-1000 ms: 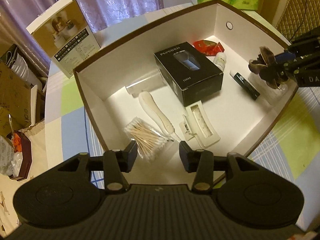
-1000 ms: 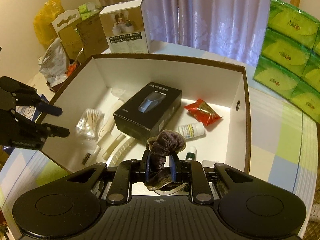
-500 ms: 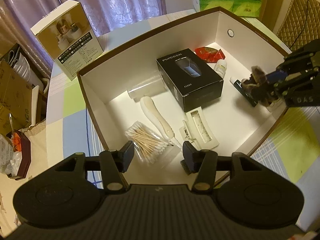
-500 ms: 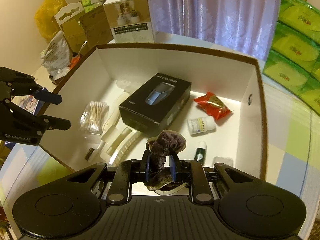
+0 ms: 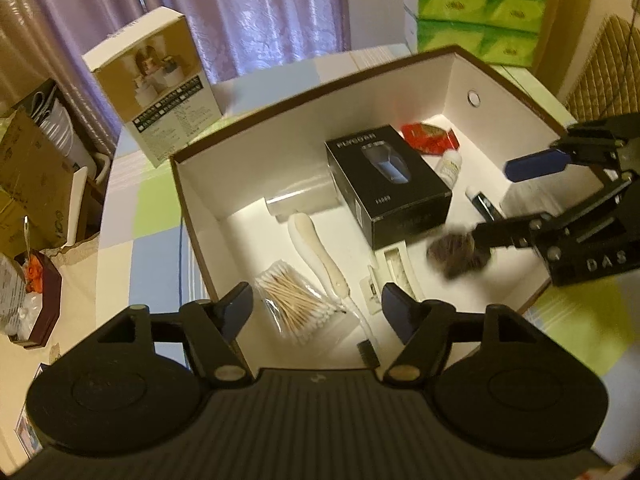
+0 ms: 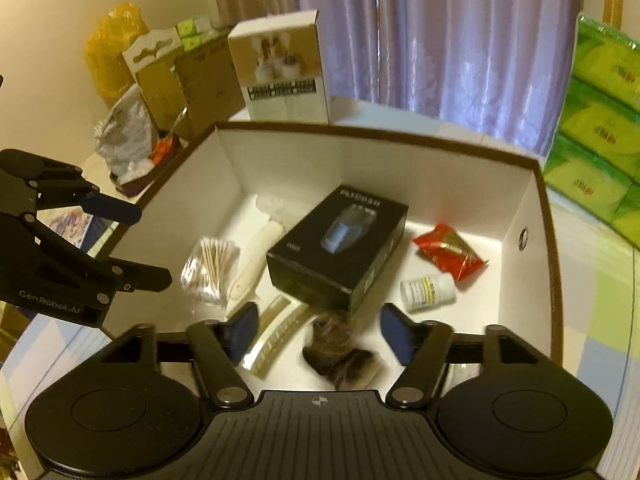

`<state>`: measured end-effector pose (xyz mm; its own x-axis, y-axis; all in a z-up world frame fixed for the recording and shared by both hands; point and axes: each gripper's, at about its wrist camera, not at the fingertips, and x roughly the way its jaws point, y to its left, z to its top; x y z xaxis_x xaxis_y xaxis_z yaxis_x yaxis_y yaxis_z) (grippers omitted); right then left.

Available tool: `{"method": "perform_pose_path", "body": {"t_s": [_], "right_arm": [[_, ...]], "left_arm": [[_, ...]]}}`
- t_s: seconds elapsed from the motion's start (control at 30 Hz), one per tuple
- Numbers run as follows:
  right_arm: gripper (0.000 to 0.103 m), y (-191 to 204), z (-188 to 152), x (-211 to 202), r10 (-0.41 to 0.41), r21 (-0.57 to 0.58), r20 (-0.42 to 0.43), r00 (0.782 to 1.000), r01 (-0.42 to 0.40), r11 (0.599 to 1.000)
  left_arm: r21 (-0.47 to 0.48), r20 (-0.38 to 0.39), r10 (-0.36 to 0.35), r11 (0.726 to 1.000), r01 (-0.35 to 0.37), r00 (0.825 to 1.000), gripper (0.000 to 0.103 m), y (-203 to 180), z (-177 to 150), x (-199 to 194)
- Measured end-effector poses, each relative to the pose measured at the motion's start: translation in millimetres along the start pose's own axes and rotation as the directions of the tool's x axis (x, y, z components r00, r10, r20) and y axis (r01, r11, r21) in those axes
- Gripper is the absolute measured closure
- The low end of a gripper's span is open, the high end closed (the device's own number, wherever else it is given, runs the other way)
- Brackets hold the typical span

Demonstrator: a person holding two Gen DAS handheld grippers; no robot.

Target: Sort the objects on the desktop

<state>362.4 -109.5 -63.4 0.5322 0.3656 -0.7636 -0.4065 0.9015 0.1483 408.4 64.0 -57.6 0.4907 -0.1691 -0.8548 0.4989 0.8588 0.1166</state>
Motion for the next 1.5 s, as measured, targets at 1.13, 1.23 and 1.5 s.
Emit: {"method": "perform_pose_path", "body": {"t_s": [1.13,1.23,1.5], "right_arm": [[0.002,25,-76,-123,-0.122,0.089,0.142,0.982,0.110,0.990],[0.002,28,-83,-133,-0.116,0.095,0.155,0.981,0.102,0.990],[0.002,36,-101,-158,-0.110,0.072,0.164,0.980,0.099,0.992]], "left_arm": [[-0.308,0.188,0.158,0.947,-0.095,0.969,0.001,-53,-69,-124],[-0.318,0.194,0.168,0.943,-0.100,0.966,0.001,-63,-78,-137],[-0.359,0.206,0.221,0.923,-0.137,0.953,0.001,-83,-99,-169]]}}
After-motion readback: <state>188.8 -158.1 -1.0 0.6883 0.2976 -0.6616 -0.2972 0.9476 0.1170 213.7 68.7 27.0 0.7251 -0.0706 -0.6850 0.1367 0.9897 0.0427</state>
